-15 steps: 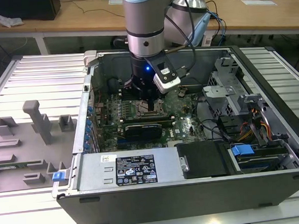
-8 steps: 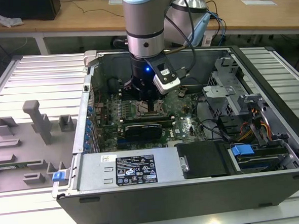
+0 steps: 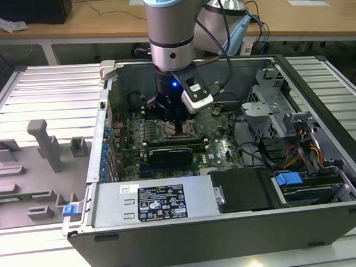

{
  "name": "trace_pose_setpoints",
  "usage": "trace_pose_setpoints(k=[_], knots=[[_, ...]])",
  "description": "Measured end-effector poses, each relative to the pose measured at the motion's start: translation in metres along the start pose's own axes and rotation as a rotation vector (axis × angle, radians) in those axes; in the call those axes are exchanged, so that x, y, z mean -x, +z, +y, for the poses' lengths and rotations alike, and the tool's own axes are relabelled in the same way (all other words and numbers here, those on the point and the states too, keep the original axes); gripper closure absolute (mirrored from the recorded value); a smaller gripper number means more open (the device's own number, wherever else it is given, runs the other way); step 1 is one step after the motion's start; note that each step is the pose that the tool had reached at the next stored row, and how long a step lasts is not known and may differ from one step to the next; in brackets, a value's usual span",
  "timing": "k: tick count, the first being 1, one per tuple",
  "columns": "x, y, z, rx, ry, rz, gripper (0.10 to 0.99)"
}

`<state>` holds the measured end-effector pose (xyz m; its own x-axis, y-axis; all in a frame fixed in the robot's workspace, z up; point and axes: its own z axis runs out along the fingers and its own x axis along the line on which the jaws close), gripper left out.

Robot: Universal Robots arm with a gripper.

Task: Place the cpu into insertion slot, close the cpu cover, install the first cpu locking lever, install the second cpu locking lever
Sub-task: 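Install the second cpu locking lever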

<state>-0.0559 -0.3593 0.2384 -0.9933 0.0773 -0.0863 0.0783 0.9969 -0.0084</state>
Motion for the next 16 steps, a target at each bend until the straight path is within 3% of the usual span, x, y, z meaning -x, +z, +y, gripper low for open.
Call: trace_pose_setpoints(k=[16], knots=[[-0.0070,0.0122,-0.0004,0.002,0.000,0.0001,0.980]])
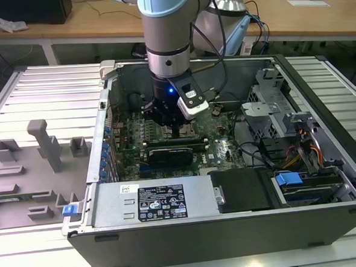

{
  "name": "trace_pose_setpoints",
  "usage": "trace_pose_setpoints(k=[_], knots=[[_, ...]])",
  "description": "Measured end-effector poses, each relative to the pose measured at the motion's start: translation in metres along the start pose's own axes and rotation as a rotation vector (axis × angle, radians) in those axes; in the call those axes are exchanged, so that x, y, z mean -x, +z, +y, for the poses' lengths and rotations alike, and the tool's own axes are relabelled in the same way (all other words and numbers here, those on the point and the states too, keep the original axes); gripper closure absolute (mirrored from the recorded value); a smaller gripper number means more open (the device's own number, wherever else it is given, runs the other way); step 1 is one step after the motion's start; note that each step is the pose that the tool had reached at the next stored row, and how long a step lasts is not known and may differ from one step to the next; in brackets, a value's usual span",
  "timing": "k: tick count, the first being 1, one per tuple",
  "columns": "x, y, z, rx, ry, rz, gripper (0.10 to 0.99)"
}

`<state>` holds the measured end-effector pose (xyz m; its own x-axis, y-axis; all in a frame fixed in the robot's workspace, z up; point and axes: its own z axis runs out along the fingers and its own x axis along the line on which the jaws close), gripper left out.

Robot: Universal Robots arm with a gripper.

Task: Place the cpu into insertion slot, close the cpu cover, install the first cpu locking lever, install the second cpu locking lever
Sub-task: 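Install the second cpu locking lever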

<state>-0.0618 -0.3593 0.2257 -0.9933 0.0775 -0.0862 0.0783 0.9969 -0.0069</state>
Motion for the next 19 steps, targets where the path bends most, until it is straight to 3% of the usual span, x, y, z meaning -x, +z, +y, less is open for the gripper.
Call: trace_pose_setpoints(k=[3,9,15,17,19], knots=[[-0.0027,0.0022,-0.0004,0.006,0.001,0.0005,0.980],[-0.0143,0.0071,-0.0079,0.071,0.006,0.0056,0.980],[-0.0171,0.0103,-0.0152,0.118,0.010,0.0093,0.980],[-0.0172,0.0111,-0.0213,0.162,0.014,0.0127,0.980],[-0.0175,0.0118,-0.0247,0.181,0.015,0.0142,0.980]])
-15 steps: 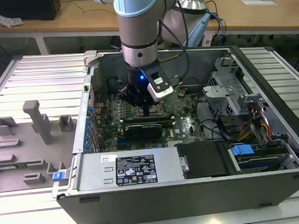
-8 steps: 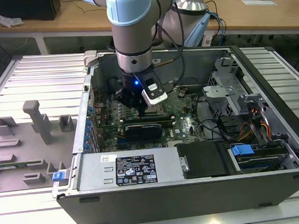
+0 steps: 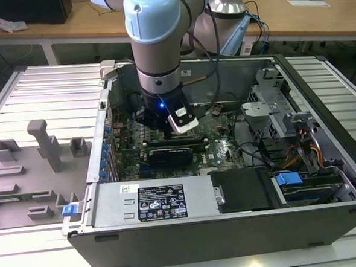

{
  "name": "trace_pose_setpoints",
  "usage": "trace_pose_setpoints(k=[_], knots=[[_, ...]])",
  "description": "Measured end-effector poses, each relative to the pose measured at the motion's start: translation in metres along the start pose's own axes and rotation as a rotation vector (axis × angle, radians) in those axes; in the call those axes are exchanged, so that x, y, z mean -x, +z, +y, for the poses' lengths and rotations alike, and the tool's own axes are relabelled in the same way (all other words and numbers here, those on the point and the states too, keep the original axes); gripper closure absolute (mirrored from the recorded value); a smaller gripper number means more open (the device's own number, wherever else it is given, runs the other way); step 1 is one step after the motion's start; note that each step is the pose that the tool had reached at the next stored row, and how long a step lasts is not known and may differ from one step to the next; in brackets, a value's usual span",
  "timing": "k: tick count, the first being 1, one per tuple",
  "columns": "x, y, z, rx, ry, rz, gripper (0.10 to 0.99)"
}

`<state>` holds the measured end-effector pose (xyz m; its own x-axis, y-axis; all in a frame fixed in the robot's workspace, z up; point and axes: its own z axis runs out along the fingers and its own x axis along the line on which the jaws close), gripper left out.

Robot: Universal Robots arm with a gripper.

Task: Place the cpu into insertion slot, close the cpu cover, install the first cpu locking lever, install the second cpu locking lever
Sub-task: 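Install the second cpu locking lever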

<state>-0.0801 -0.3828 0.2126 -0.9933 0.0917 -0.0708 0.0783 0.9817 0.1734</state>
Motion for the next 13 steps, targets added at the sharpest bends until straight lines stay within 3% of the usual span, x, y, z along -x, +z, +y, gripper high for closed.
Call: trace_pose_setpoints(k=[4,8,13], knots=[[-0.0008,0.0002,-0.0089,0.035,0.003,0.0028,0.980],[-0.0036,0.0012,-0.0188,0.077,0.007,0.0062,0.980],[-0.0083,0.0064,-0.0205,0.096,0.008,0.0076,0.980]])
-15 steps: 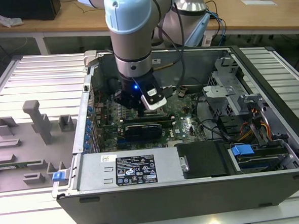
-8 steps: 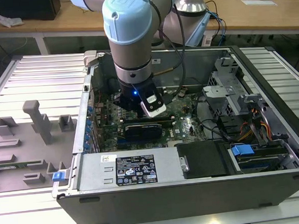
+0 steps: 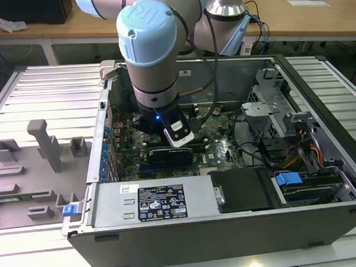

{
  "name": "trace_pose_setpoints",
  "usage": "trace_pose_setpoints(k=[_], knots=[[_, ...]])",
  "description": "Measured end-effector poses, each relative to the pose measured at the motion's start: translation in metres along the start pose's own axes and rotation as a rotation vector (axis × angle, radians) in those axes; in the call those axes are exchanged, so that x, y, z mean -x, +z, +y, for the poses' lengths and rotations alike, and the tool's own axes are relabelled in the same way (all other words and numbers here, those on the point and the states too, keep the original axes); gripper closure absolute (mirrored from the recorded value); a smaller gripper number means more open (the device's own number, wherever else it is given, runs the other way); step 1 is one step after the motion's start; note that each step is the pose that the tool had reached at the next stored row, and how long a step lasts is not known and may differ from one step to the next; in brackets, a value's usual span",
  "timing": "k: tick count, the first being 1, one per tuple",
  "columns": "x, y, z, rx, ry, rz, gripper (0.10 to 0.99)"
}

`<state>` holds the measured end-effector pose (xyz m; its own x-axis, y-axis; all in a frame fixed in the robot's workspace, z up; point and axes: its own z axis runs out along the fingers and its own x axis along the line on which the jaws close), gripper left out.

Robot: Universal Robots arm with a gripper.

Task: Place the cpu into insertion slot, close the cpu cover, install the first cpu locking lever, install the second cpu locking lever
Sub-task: 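Install the second cpu locking lever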

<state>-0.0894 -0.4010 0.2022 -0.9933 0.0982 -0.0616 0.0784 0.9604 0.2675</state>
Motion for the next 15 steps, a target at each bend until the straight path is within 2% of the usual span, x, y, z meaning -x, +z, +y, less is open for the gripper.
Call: trace_pose_setpoints(k=[3,4,7,15], knots=[[-0.0027,0.0017,-0.0008,0.007,0.001,0.0007,0.980],[-0.0043,0.0026,-0.0011,0.016,0.001,0.0013,0.980],[-0.0052,0.0046,-0.0006,0.028,0.002,0.0023,0.980],[-0.0062,0.0067,0.0005,0.030,0.003,0.0024,0.980]])
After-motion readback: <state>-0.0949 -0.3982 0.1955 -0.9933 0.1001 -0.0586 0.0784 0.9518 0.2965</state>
